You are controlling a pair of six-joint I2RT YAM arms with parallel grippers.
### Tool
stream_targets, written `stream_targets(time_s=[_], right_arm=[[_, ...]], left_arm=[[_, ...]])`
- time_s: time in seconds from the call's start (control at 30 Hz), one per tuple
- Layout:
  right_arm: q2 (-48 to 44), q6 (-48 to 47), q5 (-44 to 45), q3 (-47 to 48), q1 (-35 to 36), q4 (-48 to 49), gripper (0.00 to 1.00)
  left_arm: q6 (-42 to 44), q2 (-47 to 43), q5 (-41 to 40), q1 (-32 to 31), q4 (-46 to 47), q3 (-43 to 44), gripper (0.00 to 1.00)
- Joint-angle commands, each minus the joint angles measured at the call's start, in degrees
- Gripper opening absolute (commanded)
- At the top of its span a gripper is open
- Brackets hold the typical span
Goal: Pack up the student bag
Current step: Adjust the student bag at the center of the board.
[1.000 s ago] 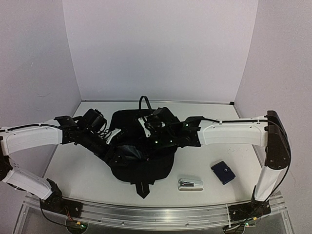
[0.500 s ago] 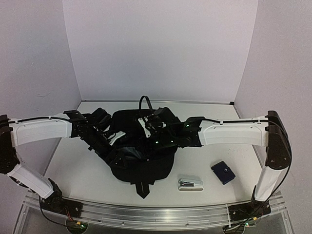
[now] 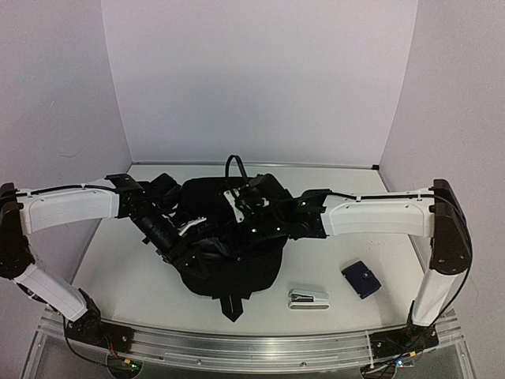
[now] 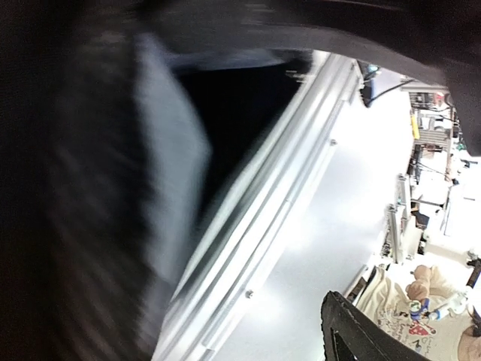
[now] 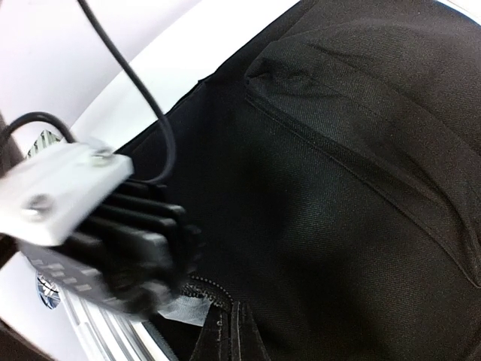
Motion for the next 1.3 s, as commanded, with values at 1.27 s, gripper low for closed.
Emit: stream_targets(time_s=[1.27], right_arm=[[-0.31, -0.32, -9.89, 2.25, 4.09, 2.29, 0.4]], left_arm=[[-13.99, -18.86, -2.71, 1.84, 1.14, 3.84, 0.87]])
